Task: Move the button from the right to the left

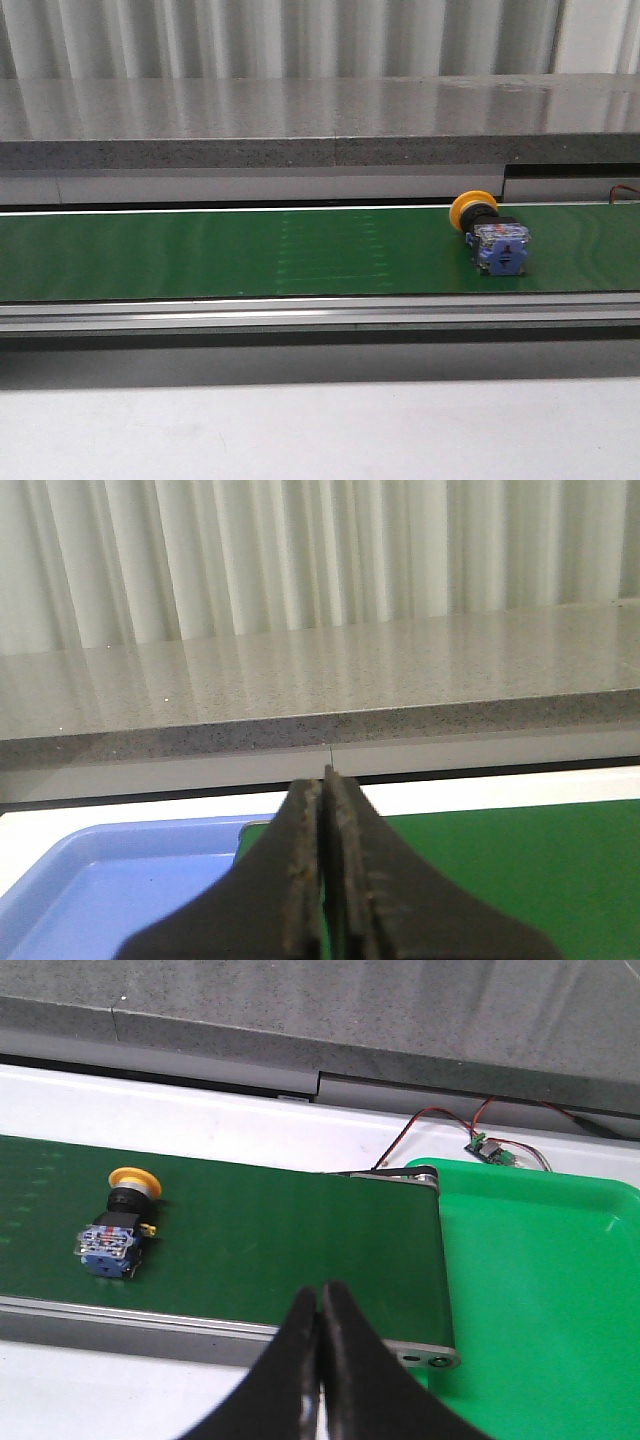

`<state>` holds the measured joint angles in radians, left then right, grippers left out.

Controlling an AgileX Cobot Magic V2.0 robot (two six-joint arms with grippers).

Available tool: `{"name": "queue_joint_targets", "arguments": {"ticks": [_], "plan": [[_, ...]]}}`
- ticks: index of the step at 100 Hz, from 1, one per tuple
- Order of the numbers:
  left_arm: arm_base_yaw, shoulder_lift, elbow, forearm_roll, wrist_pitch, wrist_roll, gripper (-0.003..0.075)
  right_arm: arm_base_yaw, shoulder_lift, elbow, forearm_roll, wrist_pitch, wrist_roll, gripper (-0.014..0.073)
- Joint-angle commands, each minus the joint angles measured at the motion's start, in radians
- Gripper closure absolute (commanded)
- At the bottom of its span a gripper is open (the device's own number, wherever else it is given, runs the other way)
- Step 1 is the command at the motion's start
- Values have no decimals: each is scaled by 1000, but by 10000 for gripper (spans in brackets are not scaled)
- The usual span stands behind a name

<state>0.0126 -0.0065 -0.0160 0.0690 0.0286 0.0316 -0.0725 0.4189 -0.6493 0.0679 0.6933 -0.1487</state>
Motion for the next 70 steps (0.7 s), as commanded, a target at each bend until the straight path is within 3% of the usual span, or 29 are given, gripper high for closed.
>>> {"name": "queue_joint_targets", "arguments": {"ticks": [1, 8, 46, 70], "plan": [[1, 0, -79, -56, -64, -13, 740, 1, 3, -23, 3, -65, -10, 661], [1, 42, -151, -86, -20, -13, 740, 1, 3, -23, 3, -65, -10, 661], [1, 432, -627, -89, 502, -13, 740, 1, 3, -23, 3, -65, -10, 661], [1, 590, -685, -204, 565, -13, 740, 1, 3, -23, 3, -65, -10, 661]]}}
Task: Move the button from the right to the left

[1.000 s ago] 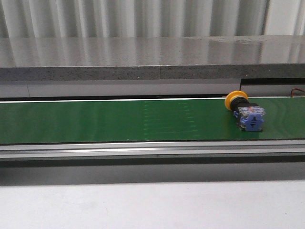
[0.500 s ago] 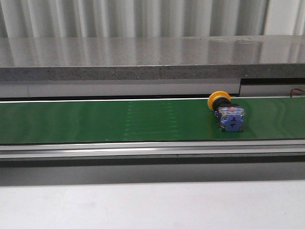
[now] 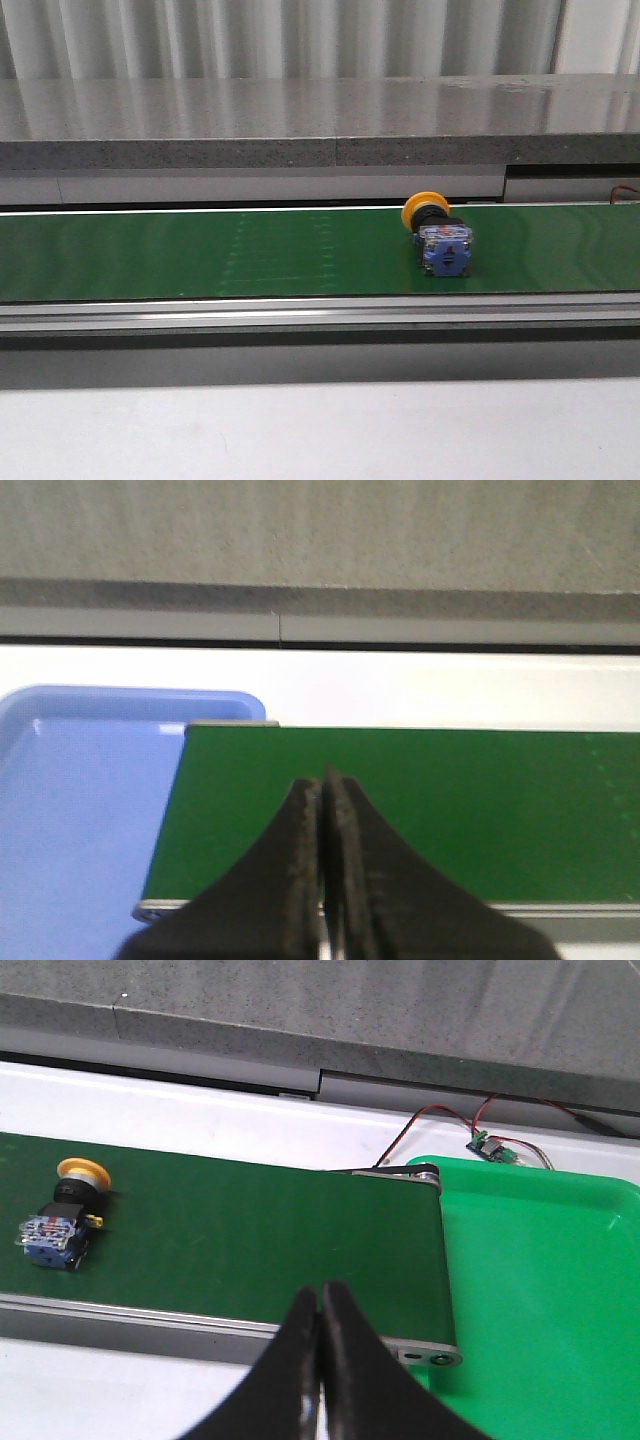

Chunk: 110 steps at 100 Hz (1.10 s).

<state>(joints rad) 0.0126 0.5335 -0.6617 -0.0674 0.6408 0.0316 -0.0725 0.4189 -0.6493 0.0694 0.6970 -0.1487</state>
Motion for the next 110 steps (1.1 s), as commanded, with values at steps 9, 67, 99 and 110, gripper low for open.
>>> {"name": "queue_joint_targets", "arguments": {"ticks": [9, 67, 99, 110], "plan": [[1, 83, -39, -105, -33, -13, 740, 1, 3, -23, 2, -69, -10, 661], [1, 144, -39, -109, 16, -13, 464, 1, 3, -23, 2, -69, -10, 661], [1, 144, -39, -109, 32, -13, 102, 1, 3, -23, 2, -69, -10, 661], [1, 144, -39, -109, 48, -13, 102, 1, 3, -23, 2, -69, -10, 661]]}}
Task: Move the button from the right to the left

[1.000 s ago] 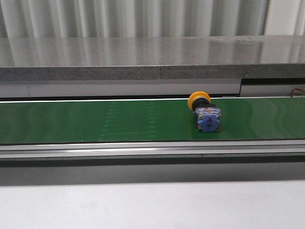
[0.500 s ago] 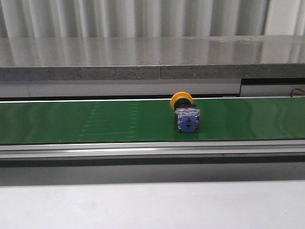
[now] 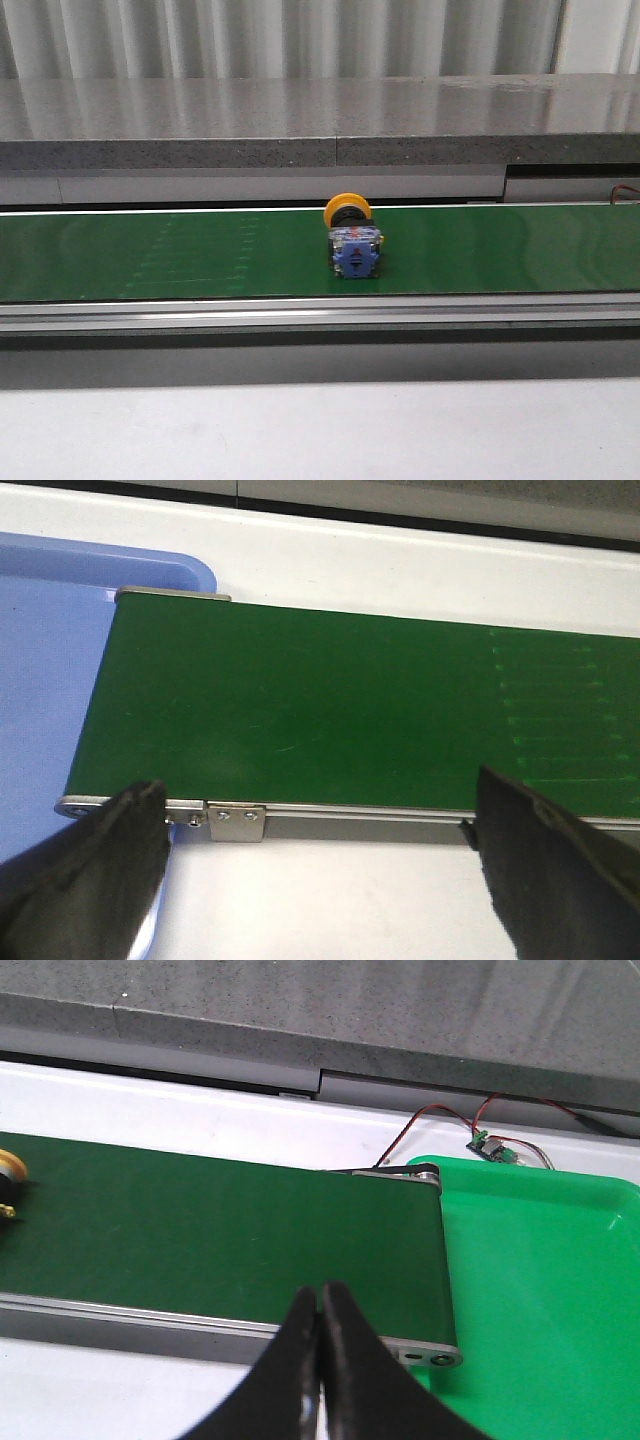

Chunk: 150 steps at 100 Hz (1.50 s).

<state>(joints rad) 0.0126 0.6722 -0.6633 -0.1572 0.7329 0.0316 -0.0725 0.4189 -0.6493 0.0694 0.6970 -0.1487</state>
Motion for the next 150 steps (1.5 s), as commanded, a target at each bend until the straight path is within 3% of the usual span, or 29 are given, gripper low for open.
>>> {"name": "queue_joint_targets", "arguments": {"ticks": [1, 18, 33, 62, 109, 150], "plan": [[1, 6, -37, -20, -44, -13, 102, 1, 3, -23, 2, -69, -10, 661], [1, 55, -37, -35, -29, -9, 102, 1, 3, -23, 2, -69, -10, 661], [1, 150, -52, -120, -35, 73, 102, 1, 3, -23, 2, -69, -10, 661], [-12, 379, -191, -178, -39, 99, 102, 1, 3, -23, 2, -69, -10, 661], [-199, 685, -411, -120, -47, 99, 102, 1, 3, -23, 2, -69, -10, 661], [-346, 805, -464, -125, -108, 42, 102, 0, 3, -23, 2, -69, -10, 661]]}}
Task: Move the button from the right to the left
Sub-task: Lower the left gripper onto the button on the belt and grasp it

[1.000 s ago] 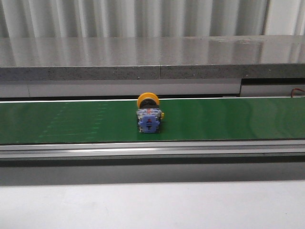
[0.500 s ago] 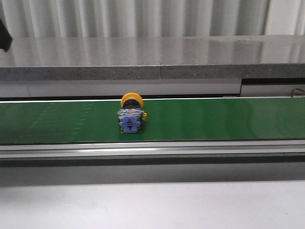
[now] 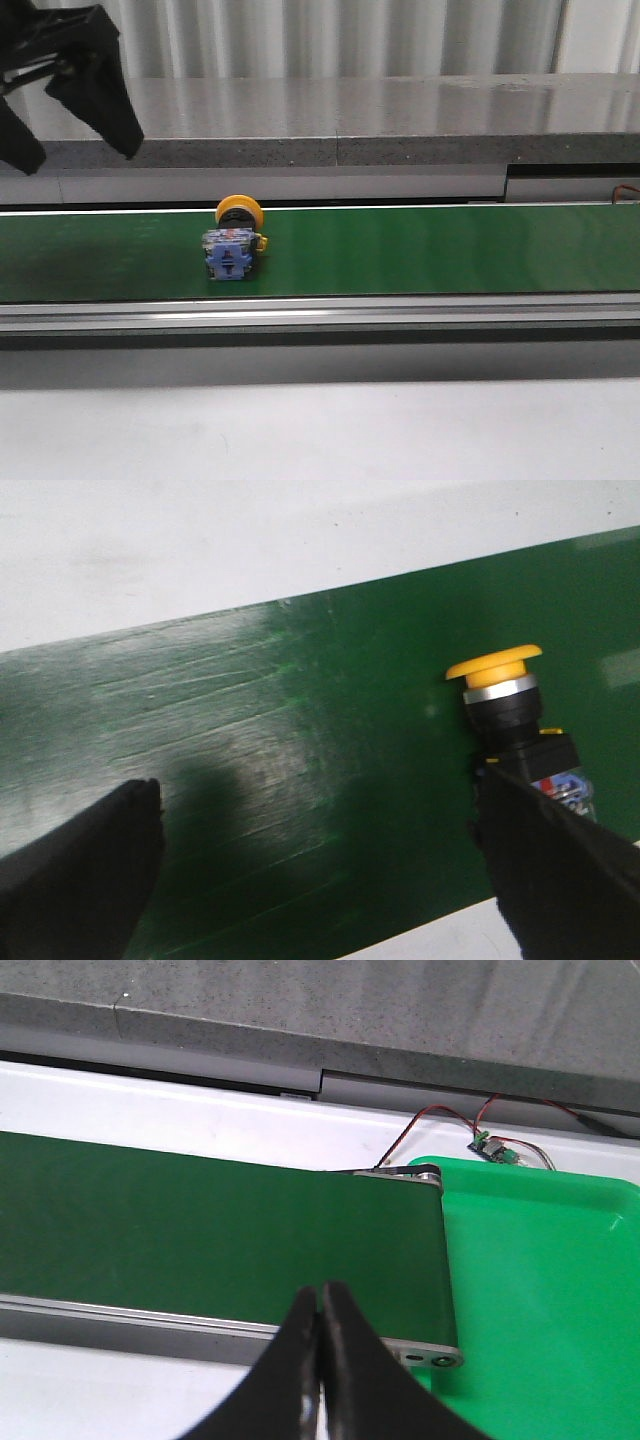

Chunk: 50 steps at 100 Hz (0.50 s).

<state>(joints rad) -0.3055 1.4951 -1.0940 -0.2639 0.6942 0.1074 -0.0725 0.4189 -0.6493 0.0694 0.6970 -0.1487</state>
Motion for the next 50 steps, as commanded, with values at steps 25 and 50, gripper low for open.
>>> {"name": "queue_joint_targets", "arguments": {"ticks": [25, 50], "plan": [[-62, 16, -34, -19, -124, -95, 103, 0, 3, -23, 2, -69, -10, 661], [-85, 62, -34, -17, -132, -116, 103, 0, 3, -23, 2, -68, -10, 661]]}}
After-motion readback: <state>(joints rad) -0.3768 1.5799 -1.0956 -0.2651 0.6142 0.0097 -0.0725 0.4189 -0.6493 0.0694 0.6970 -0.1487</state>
